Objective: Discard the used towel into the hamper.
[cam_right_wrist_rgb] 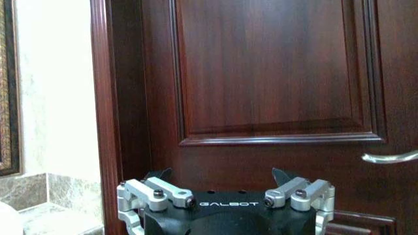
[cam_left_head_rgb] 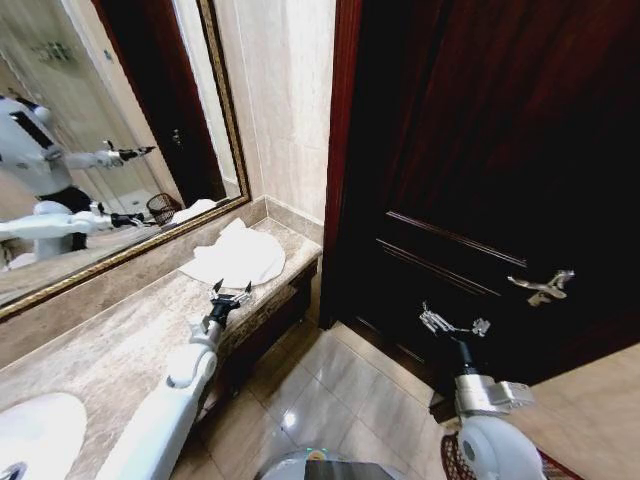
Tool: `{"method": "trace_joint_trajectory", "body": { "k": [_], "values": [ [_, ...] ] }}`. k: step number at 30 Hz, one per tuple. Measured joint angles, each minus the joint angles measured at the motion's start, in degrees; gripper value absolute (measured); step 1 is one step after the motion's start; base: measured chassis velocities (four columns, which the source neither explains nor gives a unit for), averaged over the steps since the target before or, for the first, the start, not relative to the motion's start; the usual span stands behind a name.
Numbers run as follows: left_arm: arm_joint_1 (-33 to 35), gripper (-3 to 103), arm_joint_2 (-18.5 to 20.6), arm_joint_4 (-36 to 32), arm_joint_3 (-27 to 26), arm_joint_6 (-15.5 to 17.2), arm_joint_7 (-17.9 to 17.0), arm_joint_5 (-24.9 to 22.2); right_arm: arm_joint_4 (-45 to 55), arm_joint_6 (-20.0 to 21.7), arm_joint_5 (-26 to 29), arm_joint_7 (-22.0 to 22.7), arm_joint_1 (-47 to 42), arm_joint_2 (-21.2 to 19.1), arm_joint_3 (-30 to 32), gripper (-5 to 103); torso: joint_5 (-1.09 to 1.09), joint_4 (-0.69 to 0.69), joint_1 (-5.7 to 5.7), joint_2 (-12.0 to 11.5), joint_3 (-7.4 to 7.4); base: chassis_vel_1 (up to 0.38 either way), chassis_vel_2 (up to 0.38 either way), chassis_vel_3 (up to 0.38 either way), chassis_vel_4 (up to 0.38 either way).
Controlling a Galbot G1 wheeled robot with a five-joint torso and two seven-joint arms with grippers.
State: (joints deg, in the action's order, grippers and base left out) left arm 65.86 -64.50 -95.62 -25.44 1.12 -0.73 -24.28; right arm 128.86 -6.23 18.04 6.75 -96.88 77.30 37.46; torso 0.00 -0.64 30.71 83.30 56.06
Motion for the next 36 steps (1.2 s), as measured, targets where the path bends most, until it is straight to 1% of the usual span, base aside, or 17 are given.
{"method": "trace_joint_trajectory", "body": {
  "k": [2, 3, 6, 7, 9, 13, 14, 15, 18, 20, 23, 24, 27, 29, 33, 35, 36],
  "values": [
    [-2.5, 99, -0.1, 1.8, 1.5, 0.0, -0.1, 0.0, -0.2, 0.0, -0.2, 0.0, 0.1, 0.2, 0.0, 100, 0.00, -0.01, 0.00, 0.0, 0.00, 0.000, 0.000, 0.000, 0.000],
    [-2.5, 99, -0.1, 1.8, 1.5, 0.0, -0.1, 0.0, -0.2, 0.0, -0.2, 0.0, 0.1, 0.2, 0.0, 100, 0.00, -0.01, 0.00, 0.0, 0.00, 0.000, 0.000, 0.000, 0.000],
    [-6.1, 99, -0.4, 4.5, 3.5, 0.2, -0.3, 0.0, -0.6, 0.0, -0.5, 0.0, 0.1, 0.6, 0.0, 100, 0.00, 0.00, 0.00, 0.0, 0.00, 0.000, 0.000, 0.000, 0.000],
    [-6.1, 99, -0.4, 4.5, 3.5, 0.2, -0.3, 0.0, -0.6, 0.0, -0.5, 0.0, 0.1, 0.6, 0.0, 100, 0.00, 0.00, 0.00, 0.0, 0.00, 0.000, 0.000, 0.000, 0.000],
    [-8.2, 99, -0.7, 6.5, 4.6, 0.3, -0.7, 0.1, -0.7, 0.0, -0.7, 0.0, 0.0, 0.7, 0.0, 100, 0.00, 0.00, 0.00, 0.0, 0.00, 0.000, 0.000, 0.000, 0.000],
    [-9.8, 98, -1.2, 8.5, 5.4, 0.3, -0.8, -0.7, -0.8, 0.0, -0.7, 0.0, 0.0, 0.8, 0.0, 100, 0.00, 0.00, 0.00, 0.0, 0.00, 0.000, 0.000, 0.000, 0.000],
    [-10.1, 95, -1.4, 8.9, 5.5, 0.3, -0.8, -0.9, -0.8, 0.0, -0.7, 0.0, 0.0, 0.8, 0.0, 100, 0.00, 0.00, 0.00, 0.0, 0.00, 0.000, 0.000, 0.000, 0.000],
    [-10.1, 95, -1.4, 8.9, 5.5, 0.3, -0.8, -0.9, -0.8, 0.0, -0.7, 0.0, 0.0, 0.8, 0.0, 100, 0.00, 0.00, 0.00, 0.0, 0.00, 0.000, 0.000, 0.000, 0.000],
    [-10.9, 79, -1.7, 10.0, 5.9, 0.2, -0.9, -1.7, -0.8, 0.0, -0.8, 0.0, -0.1, 0.8, -0.1, 100, 0.00, 0.00, 0.00, 0.0, 0.00, 0.000, 0.000, 0.000, 0.000],
    [-11.0, 79, -1.8, 10.2, 6.0, 0.1, -1.0, -1.9, -0.8, 0.0, -0.8, 0.0, -0.1, 0.9, -0.1, 100, 0.00, 0.00, 0.00, 0.0, 0.00, 0.000, 0.000, 0.000, 0.000],
    [-11.8, 62, -2.1, 11.2, 6.4, 0.1, -1.0, -2.3, -0.6, 0.0, -0.8, 0.0, -0.4, 0.8, -0.1, 100, 0.00, 0.00, 0.00, 0.0, 0.00, 0.000, 0.000, 0.000, 0.000],
    [-11.8, 62, -2.1, 11.2, 6.4, 0.1, -1.0, -2.3, -0.6, 0.0, -0.8, 0.0, -0.4, 0.8, -0.1, 100, 0.00, 0.00, 0.00, 0.0, 0.00, 0.000, 0.000, 0.000, 0.000],
    [-12.1, 46, -2.5, 11.8, 6.8, 0.1, -1.0, -2.3, -0.4, 0.0, -0.8, 0.0, -0.6, 0.6, 0.0, 100, 0.00, 0.00, 0.00, 0.0, 0.00, 0.000, 0.000, 0.000, 0.000],
    [-12.2, 46, -2.6, 11.9, 6.8, 0.1, -1.0, -2.3, -0.4, 0.0, -0.8, 0.0, -0.6, 0.5, 0.0, 100, 0.00, 0.00, 0.00, 0.0, 0.00, 0.000, 0.000, 0.000, 0.000],
    [-12.1, 24, -2.9, 11.9, 6.9, 0.0, -1.0, -2.3, -0.3, 0.0, -0.8, 0.0, -0.6, 0.4, 0.2, 100, 0.01, 0.00, 0.00, 0.0, 0.00, 0.000, 0.000, 0.000, 0.000],
    [-12.1, 24, -2.9, 11.9, 6.9, 0.0, -1.0, -2.3, -0.3, 0.0, -0.7, 0.0, -0.5, 0.4, 0.2, 100, 0.01, 0.00, 0.00, 0.0, 0.00, 0.000, 0.000, 0.000, 0.000],
    [-12.1, 19, -2.9, 11.8, 6.9, 0.0, -1.0, -2.3, -0.3, 0.0, -0.7, 0.0, -0.5, 0.4, 0.2, 100, 0.01, 0.00, 0.00, 0.0, 0.00, 0.000, 0.000, 0.000, 0.000]
  ]
}}
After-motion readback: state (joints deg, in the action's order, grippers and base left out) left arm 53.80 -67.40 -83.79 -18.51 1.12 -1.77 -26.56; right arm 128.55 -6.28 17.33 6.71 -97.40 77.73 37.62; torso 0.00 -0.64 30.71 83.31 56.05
